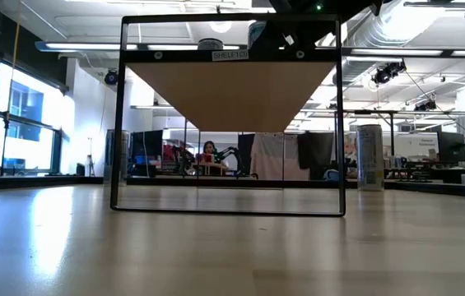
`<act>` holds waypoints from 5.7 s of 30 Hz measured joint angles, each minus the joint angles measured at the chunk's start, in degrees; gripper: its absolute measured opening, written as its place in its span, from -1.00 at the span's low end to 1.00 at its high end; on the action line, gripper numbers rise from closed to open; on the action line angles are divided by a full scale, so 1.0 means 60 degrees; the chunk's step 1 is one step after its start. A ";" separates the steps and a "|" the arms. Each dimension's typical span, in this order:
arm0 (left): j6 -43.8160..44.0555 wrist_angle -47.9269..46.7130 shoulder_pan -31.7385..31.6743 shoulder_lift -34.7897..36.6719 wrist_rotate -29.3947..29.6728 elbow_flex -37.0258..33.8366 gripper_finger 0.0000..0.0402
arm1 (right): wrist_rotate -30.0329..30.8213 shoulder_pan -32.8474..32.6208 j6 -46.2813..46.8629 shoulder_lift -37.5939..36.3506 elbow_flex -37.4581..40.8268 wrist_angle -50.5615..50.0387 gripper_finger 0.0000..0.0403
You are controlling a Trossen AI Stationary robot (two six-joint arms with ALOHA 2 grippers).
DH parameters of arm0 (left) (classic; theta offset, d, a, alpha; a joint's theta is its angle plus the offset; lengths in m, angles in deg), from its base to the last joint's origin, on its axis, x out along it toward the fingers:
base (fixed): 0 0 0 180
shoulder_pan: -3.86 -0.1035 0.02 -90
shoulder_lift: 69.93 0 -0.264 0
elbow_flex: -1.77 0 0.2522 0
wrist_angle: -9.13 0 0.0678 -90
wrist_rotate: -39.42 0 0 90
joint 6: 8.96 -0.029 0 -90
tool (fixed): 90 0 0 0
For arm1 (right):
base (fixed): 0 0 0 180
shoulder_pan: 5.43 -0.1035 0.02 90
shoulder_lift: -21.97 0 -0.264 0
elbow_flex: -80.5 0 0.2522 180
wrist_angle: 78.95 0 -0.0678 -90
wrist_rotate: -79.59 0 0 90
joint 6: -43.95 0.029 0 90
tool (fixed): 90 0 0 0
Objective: Place canned beverage on shelf
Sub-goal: Put the white blue soda can on the shelf aligned with the white blue soda can
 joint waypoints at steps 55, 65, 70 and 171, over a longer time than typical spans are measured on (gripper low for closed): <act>0.0167 -0.0280 0.0006 0.0525 -0.0006 0.0007 0.77 | -0.3631 -0.1007 0.3714 -0.1302 0.0007 -0.4142 0.95; 0.0160 -0.0295 0.0004 0.0525 -0.0007 0.0007 0.77 | -0.2347 -0.1673 0.4322 -0.1391 0.0007 -0.4838 0.30; 0.0164 -0.0299 0.0004 0.0525 -0.0007 0.0007 0.77 | -0.1286 -0.2059 0.4218 -0.1421 0.0005 -0.4647 -0.59; -0.0091 -0.0579 0.0004 0.0525 0.0175 -0.0004 0.77 | 0.0945 -0.0517 0.1047 0.0277 0.0007 0.0607 -1.00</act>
